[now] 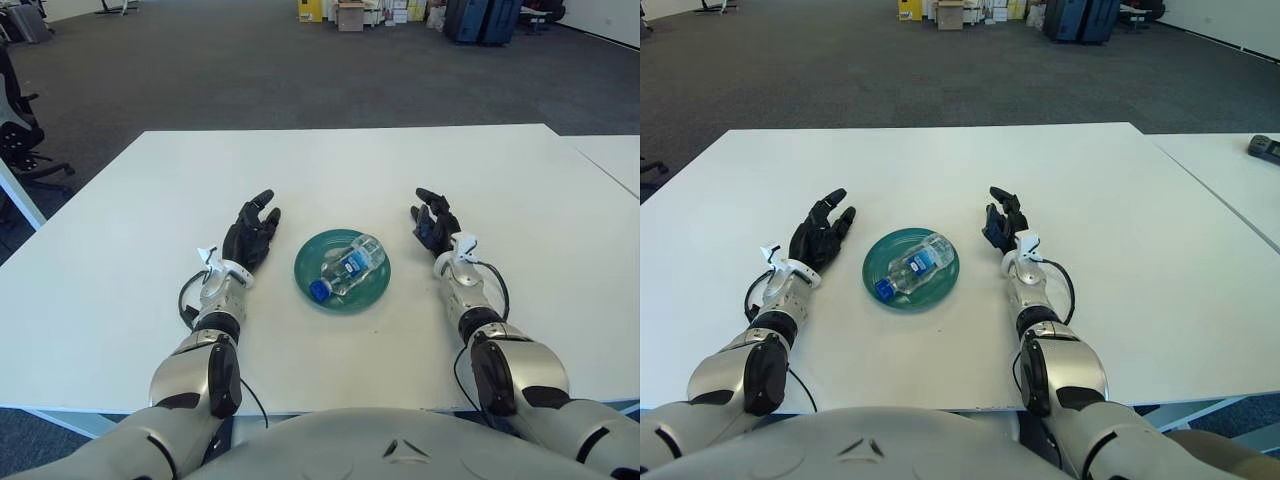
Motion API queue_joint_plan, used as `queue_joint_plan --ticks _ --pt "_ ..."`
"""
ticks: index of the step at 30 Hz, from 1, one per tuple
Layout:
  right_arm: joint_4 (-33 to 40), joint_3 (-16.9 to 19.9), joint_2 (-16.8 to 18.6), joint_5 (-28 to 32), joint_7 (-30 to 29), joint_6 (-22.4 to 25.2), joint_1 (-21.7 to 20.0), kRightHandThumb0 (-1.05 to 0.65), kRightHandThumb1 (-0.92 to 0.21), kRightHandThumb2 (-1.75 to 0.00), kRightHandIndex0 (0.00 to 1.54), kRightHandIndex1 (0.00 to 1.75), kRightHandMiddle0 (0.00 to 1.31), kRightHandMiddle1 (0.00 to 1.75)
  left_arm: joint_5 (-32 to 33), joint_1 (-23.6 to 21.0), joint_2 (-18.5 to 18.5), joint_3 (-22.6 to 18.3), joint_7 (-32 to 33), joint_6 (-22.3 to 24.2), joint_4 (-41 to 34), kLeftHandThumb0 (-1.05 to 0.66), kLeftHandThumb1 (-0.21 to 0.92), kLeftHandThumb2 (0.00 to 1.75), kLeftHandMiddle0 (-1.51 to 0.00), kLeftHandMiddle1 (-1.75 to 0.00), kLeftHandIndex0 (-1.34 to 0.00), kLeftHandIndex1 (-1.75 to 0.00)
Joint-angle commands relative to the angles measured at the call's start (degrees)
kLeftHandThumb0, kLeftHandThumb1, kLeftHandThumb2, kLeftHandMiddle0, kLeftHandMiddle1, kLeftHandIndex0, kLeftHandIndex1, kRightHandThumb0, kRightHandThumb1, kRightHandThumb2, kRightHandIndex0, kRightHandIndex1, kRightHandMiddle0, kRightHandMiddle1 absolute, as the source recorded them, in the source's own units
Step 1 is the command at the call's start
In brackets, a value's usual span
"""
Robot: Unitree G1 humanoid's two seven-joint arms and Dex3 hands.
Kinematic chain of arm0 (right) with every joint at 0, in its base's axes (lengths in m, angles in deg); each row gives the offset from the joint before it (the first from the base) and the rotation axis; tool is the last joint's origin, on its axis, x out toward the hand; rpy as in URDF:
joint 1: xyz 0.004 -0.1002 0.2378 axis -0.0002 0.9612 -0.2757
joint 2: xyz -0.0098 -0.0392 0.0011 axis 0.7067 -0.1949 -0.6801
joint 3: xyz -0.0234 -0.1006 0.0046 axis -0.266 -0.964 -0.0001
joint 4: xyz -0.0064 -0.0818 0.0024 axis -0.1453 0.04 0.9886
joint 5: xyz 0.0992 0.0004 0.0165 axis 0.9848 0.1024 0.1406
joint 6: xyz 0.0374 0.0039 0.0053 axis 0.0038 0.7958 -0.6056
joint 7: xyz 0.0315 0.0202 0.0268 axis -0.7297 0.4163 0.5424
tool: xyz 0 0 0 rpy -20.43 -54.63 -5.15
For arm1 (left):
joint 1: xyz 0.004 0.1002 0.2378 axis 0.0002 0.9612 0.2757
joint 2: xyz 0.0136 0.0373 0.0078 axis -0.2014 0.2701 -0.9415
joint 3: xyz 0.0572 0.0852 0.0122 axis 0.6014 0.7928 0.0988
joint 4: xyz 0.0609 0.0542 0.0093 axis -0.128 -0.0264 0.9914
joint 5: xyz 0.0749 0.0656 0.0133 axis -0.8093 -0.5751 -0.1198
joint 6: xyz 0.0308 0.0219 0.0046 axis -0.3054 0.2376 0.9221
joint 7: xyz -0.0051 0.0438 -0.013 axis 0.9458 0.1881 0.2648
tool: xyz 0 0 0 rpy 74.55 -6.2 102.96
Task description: Put the bottle into the plate.
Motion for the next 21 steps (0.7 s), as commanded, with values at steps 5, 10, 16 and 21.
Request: queue_joint_plan --ticks 5,10,16,21 --pt "-1.76 -0.63 0.08 -1.56 -2.99 0.37 2.43 -0.75 -0.92 -0.88 0.55 0.11 0.0 0.91 -0.53 0.23 -0.5 0.26 0.27 0.14 0.23 -0.82 0.92 0.88 -0.6 -0.47 -0.09 -0.94" --pt "-1.86 -0.84 -0.67 -2.31 -3.62 0.17 2.5 -0.75 -0.92 -0.88 0.57 0.12 0.0 0.91 -0.68 0.16 -0.57 0.35 0.37 0.33 0.36 -0.8 0.92 0.84 -0.58 -0.48 -0.08 -0.94" --pt "-2.01 -0.78 -1.33 -2.46 -3.2 0.27 2.35 -0.75 -0.92 -0.88 0.57 0.12 0.0 0.92 -1.12 0.11 -0.75 0.62 0.38 0.17 0.6 -0.77 0.92 0.82 -0.56 -0.48 -0.06 -0.94" --pt "-2.02 -0.33 -1.64 -1.86 -2.37 0.05 2.21 -0.75 -0.92 -0.88 0.56 0.12 0.0 0.92 -1.65 -0.14 -0.89 0.8 0.92 0.07 1.04 -0.75 0.92 0.82 -0.57 -0.49 -0.07 -0.94"
